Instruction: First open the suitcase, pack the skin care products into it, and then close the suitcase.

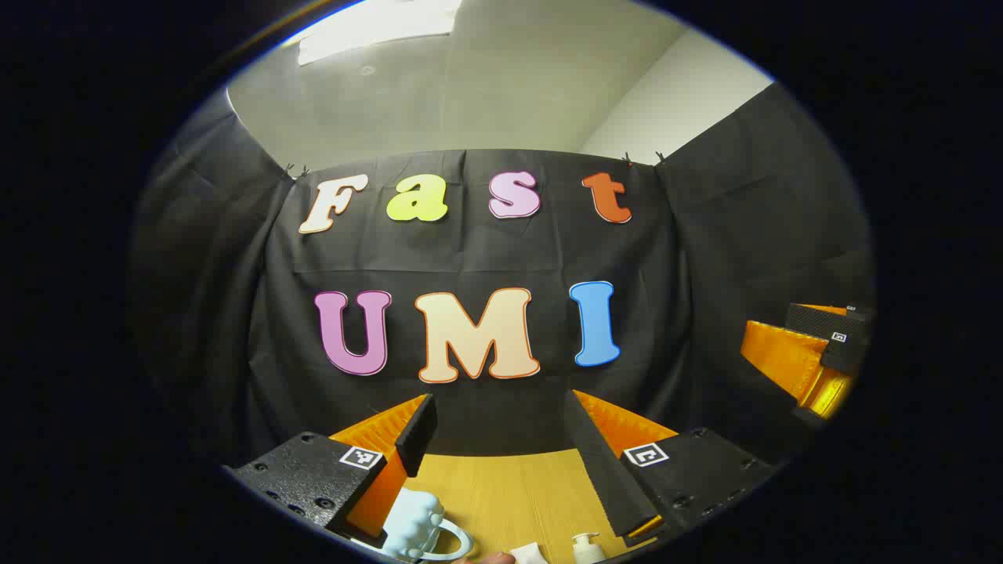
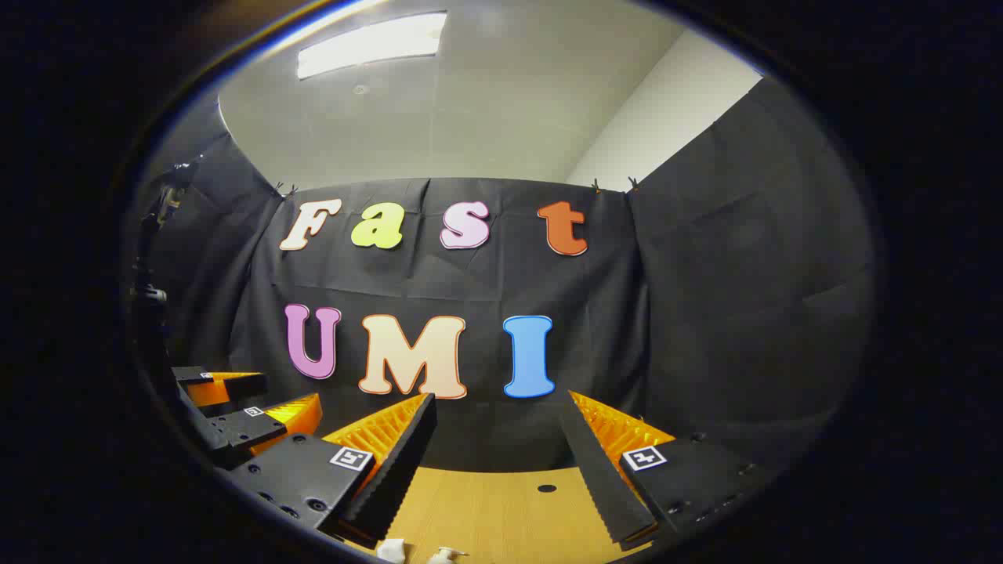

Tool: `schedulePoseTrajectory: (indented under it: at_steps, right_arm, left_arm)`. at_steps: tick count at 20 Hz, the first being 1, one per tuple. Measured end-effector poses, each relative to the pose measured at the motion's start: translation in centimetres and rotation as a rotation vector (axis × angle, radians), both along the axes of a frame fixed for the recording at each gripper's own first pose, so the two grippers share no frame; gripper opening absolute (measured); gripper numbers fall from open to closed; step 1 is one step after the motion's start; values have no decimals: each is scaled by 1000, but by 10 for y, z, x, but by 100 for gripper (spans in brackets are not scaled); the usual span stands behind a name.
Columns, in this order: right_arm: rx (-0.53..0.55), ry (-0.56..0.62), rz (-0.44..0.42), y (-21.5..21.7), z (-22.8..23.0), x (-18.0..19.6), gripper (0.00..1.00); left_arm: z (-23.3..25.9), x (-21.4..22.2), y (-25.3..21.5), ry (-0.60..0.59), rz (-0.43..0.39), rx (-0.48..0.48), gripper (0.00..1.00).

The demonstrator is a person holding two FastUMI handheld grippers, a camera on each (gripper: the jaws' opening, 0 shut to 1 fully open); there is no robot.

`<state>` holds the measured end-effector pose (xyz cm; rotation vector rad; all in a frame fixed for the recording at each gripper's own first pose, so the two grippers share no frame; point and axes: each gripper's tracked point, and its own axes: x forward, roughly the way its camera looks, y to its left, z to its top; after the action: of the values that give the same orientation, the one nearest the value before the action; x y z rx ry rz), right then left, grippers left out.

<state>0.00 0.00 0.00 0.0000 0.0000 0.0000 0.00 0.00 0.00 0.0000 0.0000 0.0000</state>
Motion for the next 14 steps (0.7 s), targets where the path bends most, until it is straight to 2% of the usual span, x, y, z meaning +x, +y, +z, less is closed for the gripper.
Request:
schedulePoseTrajectory:
  at_steps: [14]
  right_arm:
    - [45, 28, 45, 9, -16, 9, 99]
  left_arm:
    - [-2, -5, 13, 3, 60, 22, 95]
